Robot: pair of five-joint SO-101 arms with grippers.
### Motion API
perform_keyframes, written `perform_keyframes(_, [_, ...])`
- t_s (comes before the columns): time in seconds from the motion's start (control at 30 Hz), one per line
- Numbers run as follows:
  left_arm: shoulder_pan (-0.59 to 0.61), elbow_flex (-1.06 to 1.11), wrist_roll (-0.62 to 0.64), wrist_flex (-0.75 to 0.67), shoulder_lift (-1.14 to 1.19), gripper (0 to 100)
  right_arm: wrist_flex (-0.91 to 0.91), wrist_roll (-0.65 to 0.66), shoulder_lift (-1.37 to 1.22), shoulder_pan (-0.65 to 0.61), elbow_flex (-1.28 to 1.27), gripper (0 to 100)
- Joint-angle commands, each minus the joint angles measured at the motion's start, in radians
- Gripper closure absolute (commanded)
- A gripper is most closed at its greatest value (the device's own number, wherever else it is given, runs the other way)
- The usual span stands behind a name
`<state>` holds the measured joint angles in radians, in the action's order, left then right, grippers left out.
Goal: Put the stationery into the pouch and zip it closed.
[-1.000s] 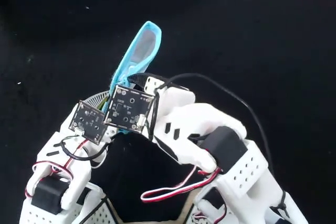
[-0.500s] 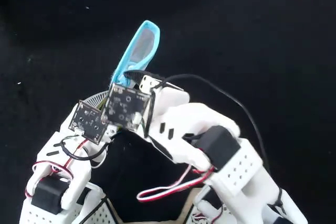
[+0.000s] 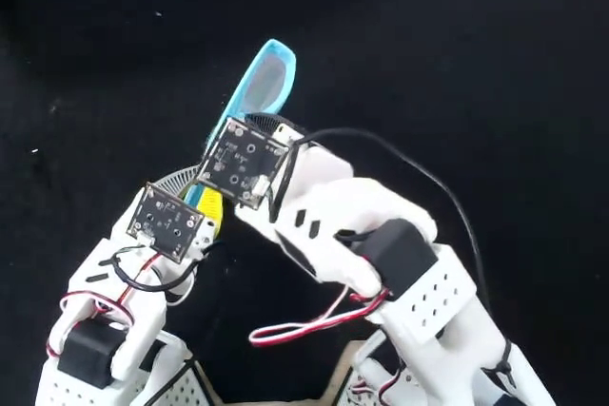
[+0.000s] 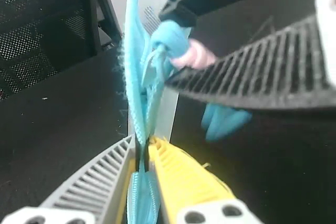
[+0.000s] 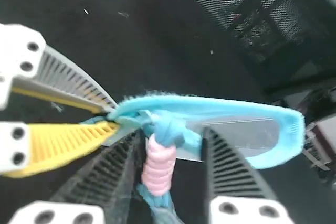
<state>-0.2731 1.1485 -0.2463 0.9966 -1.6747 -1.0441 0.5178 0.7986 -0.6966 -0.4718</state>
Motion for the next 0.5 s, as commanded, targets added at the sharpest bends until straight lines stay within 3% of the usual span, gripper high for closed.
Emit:
perform_keyframes(0.0, [-0.013, -0.005, 0.000, -0.011, 0.006, 97, 0.023, 0.089, 0.008, 0.025, 0.005, 92.6])
perform_keyframes(0.13, [-0.013, -0.001, 0.000, -0.011, 0.006, 97, 0.023, 0.121, 0.012, -0.014, 0.012, 98.9])
perform_keyframes(0.47, [-0.007, 0.004, 0.000, -0.005, 0.006, 97, -0.009, 0.123, 0.013, -0.020, 0.128, 98.8])
